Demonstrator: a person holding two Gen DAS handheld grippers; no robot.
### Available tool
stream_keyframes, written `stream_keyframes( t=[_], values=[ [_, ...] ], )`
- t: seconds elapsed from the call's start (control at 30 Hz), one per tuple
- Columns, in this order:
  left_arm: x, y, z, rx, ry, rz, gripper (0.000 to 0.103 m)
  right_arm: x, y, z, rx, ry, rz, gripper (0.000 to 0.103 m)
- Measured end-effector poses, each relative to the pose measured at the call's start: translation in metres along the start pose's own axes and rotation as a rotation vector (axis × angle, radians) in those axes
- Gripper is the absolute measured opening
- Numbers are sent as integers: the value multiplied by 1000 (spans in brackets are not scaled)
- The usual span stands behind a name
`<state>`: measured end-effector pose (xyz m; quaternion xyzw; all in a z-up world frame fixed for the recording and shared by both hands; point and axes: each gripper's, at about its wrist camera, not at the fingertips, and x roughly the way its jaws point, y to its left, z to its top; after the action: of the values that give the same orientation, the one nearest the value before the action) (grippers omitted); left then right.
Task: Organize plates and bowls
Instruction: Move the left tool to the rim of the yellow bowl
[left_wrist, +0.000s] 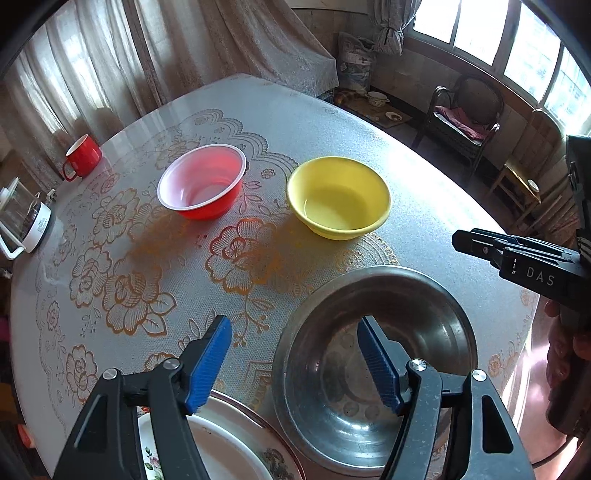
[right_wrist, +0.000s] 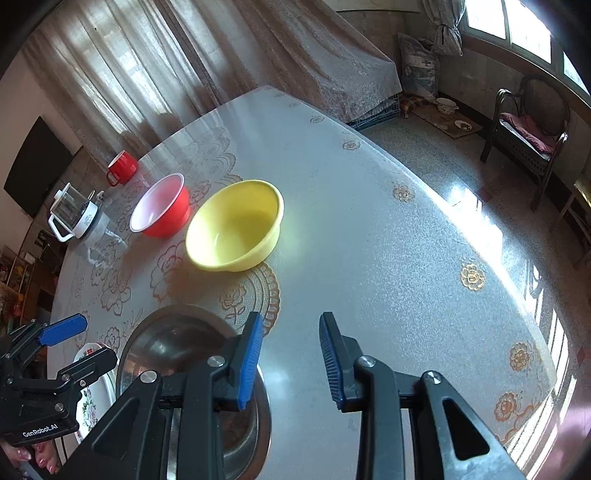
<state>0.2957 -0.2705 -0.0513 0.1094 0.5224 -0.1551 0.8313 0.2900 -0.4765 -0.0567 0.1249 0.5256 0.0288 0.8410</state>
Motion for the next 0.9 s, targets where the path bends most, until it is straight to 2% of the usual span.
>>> stream_keyframes(
  t=[0.27, 0.6, 0.9],
  values=[
    [23, 1, 29, -31, 15, 62, 75, 17, -10, 38, -11, 12, 15, 31],
    [64, 17, 65, -127, 89, 55, 76, 52, -9, 76, -56, 60, 49, 32],
    [84, 22, 83, -162, 132, 54, 76, 79, -4, 95, -63, 98, 91, 32]
  ],
)
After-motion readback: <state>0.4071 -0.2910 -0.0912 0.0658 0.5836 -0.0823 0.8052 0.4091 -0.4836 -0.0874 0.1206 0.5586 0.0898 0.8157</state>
